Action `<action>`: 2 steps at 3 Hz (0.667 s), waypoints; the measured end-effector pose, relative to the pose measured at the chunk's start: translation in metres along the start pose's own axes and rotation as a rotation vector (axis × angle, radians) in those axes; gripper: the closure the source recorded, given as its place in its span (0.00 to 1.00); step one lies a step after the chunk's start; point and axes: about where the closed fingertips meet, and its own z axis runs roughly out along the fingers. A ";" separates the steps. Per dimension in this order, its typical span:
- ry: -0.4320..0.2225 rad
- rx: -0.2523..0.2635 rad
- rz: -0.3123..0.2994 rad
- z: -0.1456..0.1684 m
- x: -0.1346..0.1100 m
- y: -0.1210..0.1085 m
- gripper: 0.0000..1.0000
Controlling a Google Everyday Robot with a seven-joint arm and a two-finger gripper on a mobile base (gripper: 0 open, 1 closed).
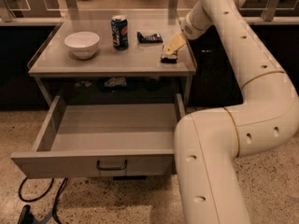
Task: Place rxbar chocolate into top drawer
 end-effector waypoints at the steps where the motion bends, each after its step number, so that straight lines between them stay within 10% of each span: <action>1: 0.017 0.018 0.041 -0.003 0.002 -0.004 0.00; 2: 0.017 0.016 0.036 -0.002 0.003 -0.003 0.00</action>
Offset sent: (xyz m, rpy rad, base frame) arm -0.0007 -0.0063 0.0030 0.0009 0.0120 -0.0509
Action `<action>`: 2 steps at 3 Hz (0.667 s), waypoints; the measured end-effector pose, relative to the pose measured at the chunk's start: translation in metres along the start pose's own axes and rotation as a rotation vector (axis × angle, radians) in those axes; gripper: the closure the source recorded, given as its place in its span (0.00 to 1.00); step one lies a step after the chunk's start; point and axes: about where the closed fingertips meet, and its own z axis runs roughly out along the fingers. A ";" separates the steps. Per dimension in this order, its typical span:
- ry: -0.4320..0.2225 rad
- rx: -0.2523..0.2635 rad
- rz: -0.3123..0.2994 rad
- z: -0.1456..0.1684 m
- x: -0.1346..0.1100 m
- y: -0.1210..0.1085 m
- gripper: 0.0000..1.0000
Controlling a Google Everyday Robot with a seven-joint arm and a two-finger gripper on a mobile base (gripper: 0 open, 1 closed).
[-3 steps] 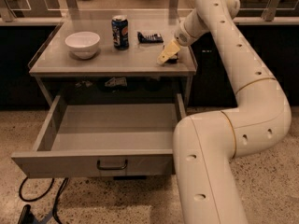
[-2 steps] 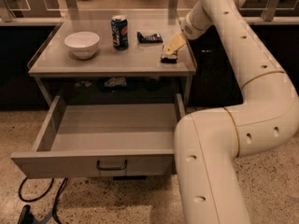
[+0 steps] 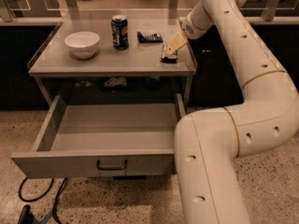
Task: Place rxbar chocolate into top drawer
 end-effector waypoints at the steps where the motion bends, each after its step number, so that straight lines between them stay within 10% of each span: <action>1: -0.026 -0.010 -0.009 0.004 -0.002 0.000 0.00; 2: -0.072 -0.076 -0.062 0.024 -0.003 0.014 0.00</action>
Offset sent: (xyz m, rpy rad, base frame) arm 0.0419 0.0211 -0.0214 0.0965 -0.0054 0.2387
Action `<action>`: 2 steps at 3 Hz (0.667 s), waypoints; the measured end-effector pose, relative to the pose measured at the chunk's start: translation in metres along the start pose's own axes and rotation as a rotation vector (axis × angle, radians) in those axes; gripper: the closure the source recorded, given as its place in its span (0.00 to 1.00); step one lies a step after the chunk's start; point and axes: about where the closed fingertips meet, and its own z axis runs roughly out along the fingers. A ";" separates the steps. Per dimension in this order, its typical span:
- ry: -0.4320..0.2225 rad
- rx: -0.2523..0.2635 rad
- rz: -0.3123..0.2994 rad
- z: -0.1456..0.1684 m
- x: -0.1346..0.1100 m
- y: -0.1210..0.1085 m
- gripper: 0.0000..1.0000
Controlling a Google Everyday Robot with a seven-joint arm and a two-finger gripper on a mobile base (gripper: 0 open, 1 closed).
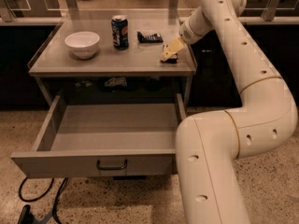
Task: Place rxbar chocolate into top drawer
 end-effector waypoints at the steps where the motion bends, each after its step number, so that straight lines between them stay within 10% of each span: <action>1: 0.000 0.000 0.000 0.000 0.000 0.000 0.00; 2: -0.145 -0.045 -0.030 0.002 -0.006 -0.002 0.00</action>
Offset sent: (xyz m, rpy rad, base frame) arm -0.0157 -0.0037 0.0168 0.4319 -0.3210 0.3094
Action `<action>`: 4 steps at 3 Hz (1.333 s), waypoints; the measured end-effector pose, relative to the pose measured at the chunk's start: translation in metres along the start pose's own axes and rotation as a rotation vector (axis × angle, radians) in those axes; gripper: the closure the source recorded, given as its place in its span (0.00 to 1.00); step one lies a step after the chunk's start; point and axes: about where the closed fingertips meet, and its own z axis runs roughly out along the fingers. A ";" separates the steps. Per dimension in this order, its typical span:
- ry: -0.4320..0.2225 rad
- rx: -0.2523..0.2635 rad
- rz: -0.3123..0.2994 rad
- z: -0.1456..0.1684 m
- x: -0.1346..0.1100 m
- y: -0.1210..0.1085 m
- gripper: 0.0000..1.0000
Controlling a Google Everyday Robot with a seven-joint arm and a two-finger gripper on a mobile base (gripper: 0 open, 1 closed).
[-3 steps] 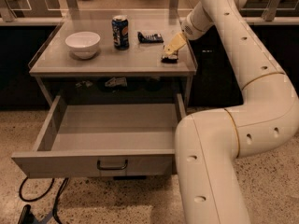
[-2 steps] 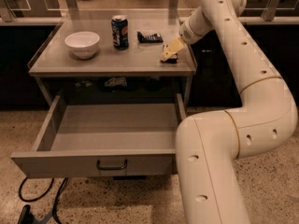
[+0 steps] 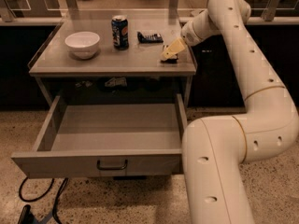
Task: Place rxbar chocolate into top drawer
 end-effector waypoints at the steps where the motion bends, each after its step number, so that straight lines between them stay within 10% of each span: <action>1: -0.182 -0.131 -0.037 0.018 0.002 0.020 0.00; 3: -0.125 -0.133 -0.042 0.019 -0.004 0.028 0.00; 4: 0.102 -0.122 -0.031 0.016 -0.004 0.046 0.00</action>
Offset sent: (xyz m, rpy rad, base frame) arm -0.0043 0.0172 -0.0135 0.1383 -0.0463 0.1276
